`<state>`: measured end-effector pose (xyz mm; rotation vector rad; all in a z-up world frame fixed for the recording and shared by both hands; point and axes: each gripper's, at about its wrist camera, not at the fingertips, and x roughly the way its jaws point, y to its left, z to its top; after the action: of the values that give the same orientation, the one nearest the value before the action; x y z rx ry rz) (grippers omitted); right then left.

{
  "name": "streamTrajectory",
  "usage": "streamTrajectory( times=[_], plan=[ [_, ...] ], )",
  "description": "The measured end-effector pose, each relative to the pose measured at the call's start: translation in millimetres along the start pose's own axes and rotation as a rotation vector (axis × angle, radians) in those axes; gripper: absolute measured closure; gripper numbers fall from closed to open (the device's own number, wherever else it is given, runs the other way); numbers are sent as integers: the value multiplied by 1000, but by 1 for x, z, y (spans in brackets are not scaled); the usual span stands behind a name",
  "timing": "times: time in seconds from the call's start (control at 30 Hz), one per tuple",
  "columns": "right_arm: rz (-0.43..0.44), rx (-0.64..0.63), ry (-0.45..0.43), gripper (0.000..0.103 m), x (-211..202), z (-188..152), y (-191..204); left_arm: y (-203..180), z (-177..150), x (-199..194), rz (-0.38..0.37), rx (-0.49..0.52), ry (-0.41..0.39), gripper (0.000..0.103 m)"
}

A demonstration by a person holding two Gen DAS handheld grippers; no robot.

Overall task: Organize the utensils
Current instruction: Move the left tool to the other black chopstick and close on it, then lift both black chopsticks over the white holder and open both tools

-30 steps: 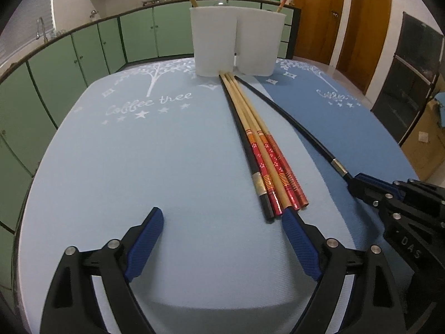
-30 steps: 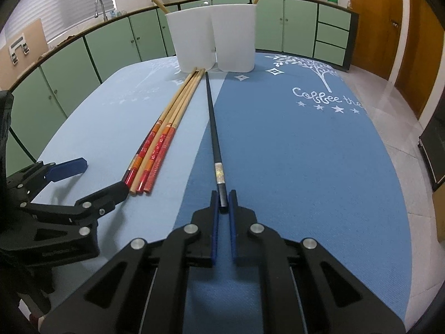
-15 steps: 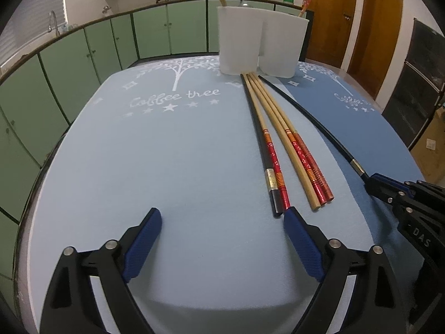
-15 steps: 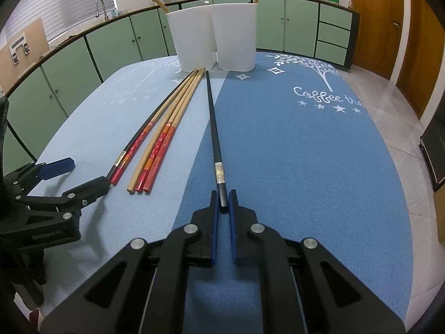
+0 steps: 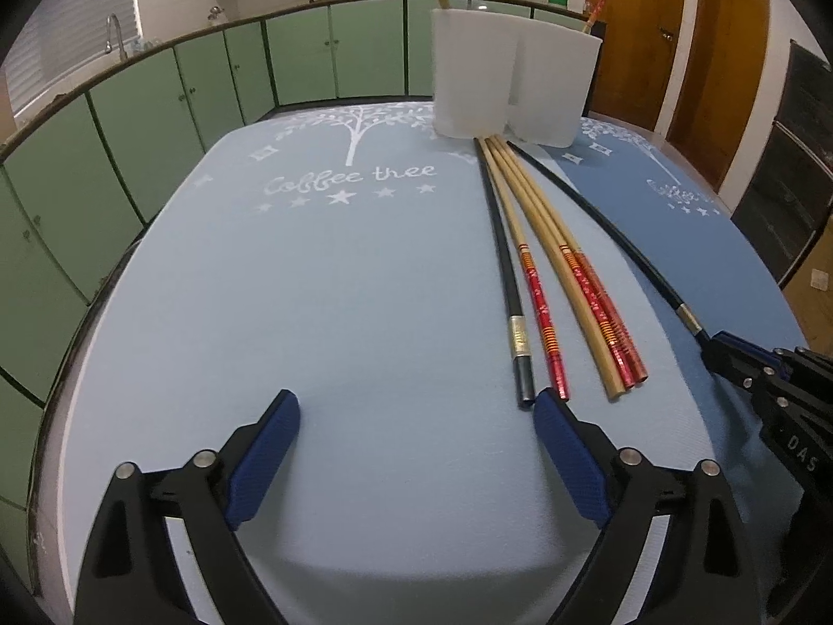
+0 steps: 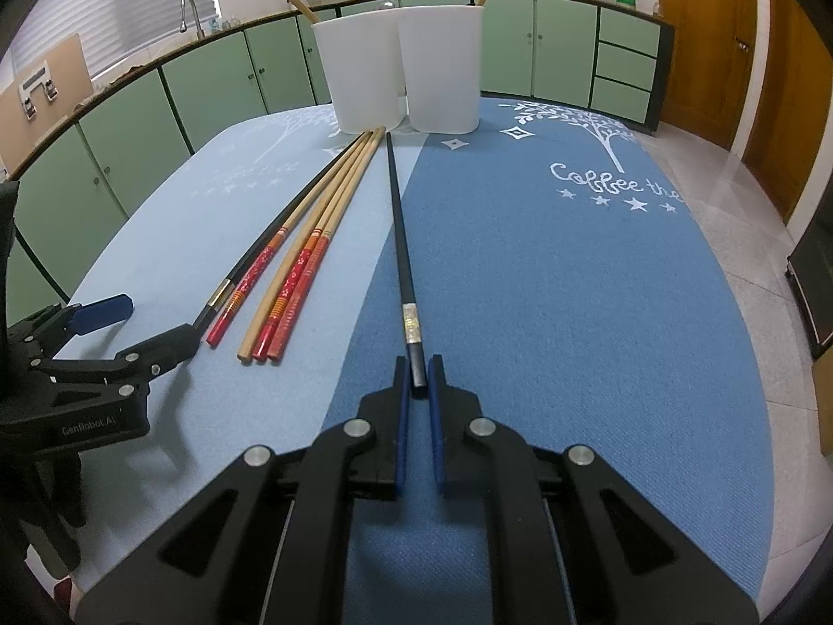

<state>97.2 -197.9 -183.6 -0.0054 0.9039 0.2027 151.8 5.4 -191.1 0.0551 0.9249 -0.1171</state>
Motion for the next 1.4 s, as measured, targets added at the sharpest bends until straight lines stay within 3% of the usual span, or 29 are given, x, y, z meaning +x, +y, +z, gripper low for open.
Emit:
streamTrajectory(
  times=[0.17,0.27,0.37,0.5,0.63,0.93,1.4],
  plan=[
    [11,0,-2,93,0,0,0,-5,3,1,-20,1,-5,17],
    [13,2,-3,93,0,0,0,-8,4,3,-14,4,-7,25],
    [14,1,-4,93,0,-1,0,-13,5,0,-40,10,-21,41],
    [23,4,-4,93,0,-1,0,-22,4,-2,-70,25,-37,76],
    [49,25,-3,93,1,-1,-4,-25,3,-3,-100,21,-42,96],
    [61,19,-12,97,-3,-1,-4,-25,4,-18,-118,8,-71,96],
    [65,-18,-166,97,-73,33,-1,-10,44,-106,-108,16,-295,97]
  ],
)
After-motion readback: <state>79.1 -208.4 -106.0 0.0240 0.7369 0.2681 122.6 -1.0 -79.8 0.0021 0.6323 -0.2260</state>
